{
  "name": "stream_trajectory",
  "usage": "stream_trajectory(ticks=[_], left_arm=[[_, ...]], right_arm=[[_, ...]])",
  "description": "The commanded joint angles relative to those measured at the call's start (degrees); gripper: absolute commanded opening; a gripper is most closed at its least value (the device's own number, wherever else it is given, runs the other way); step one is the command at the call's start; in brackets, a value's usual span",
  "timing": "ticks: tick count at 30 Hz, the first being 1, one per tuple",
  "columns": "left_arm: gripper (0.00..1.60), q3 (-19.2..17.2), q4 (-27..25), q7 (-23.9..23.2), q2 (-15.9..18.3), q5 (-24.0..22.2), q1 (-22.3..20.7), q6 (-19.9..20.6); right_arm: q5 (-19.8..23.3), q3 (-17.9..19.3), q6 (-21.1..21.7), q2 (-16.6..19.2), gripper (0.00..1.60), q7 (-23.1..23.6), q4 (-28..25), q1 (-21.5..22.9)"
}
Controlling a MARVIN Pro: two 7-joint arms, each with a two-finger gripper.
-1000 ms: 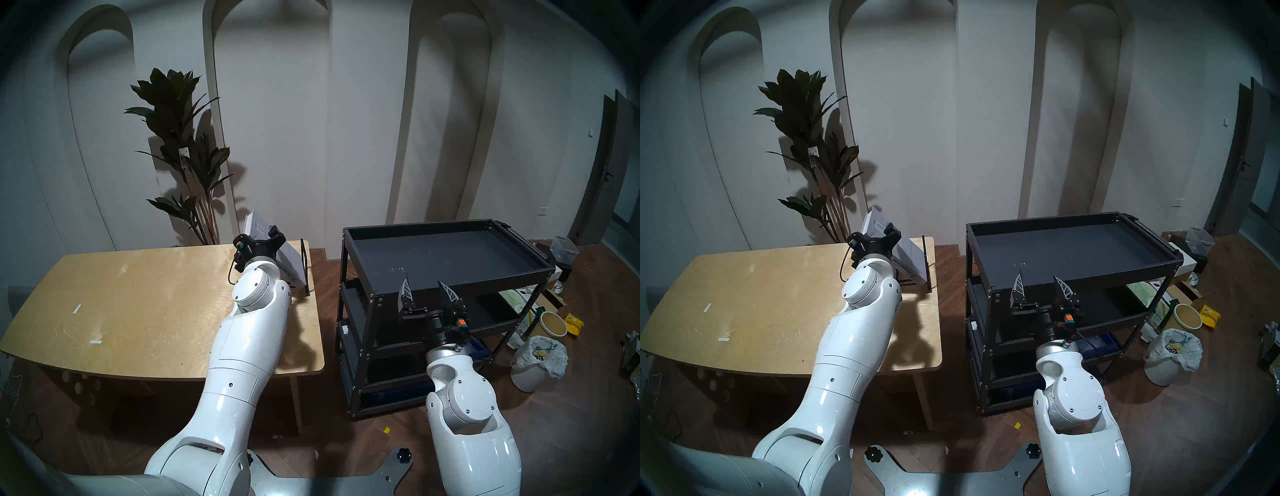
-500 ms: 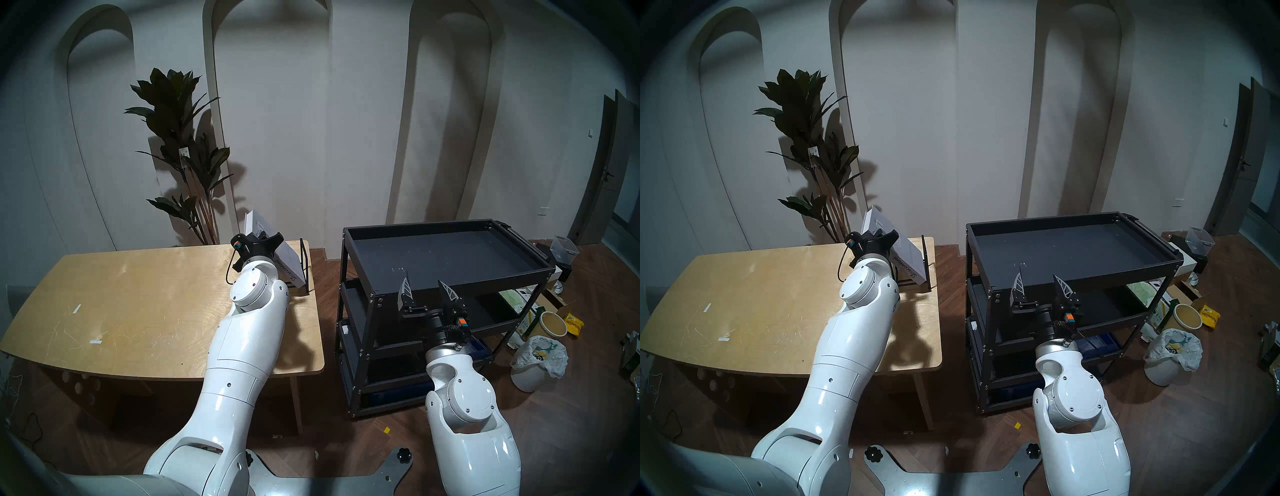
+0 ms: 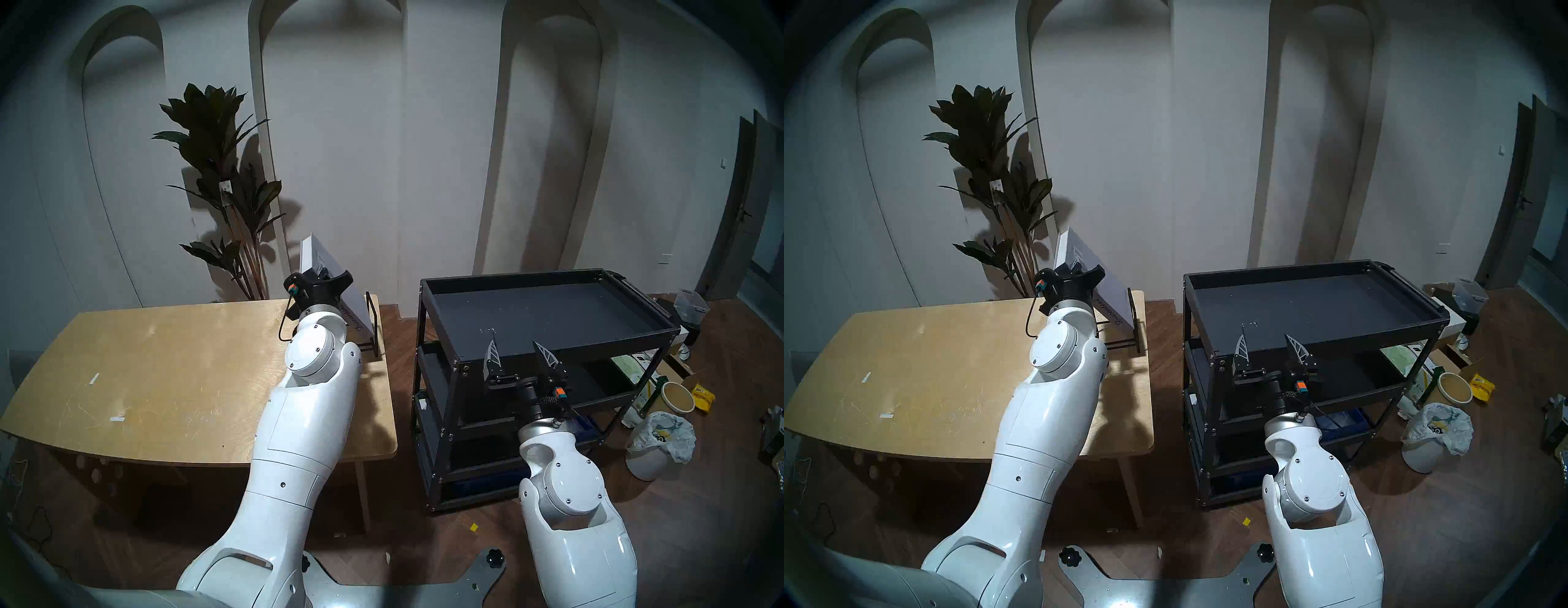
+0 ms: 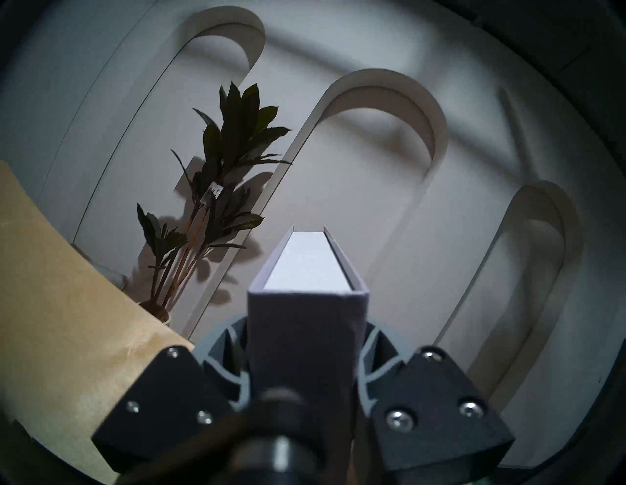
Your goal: Transfer books between table and cart
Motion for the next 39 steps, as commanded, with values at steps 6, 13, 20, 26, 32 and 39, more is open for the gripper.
stream_trajectory(ticks=[6,13,20,26,32,39], left_arm=[[0.0,1.9,-10.1,0.9,0.1,3.4,-1.0,-0.4],[0.0,2.7,-15.5,3.2,0.9,5.2,0.8,2.9],[0.0,3.0,-19.7,5.9,1.8,5.9,1.5,9.4],[0.0,4.5,-24.4,7.6,1.7,5.4,2.3,15.8],[0.0,5.3,-25.6,10.4,-0.2,4.5,1.7,20.5],[0.0,5.4,-24.4,14.2,-1.4,5.3,0.3,24.1]], right_arm=[[-11.3,-7.4,0.1,4.1,1.6,3.2,-1.4,7.8],[-18.6,-12.6,-1.3,4.3,1.6,4.0,1.3,12.7],[-22.3,-14.9,-3.9,2.2,1.6,3.5,7.3,16.1],[-25.1,-17.5,-5.5,-0.2,1.6,2.5,13.5,20.6],[-21.9,-19.7,-3.8,-3.0,1.6,2.3,16.4,22.5],[-16.5,-20.6,-4.0,-5.1,1.6,2.5,20.7,26.1]])
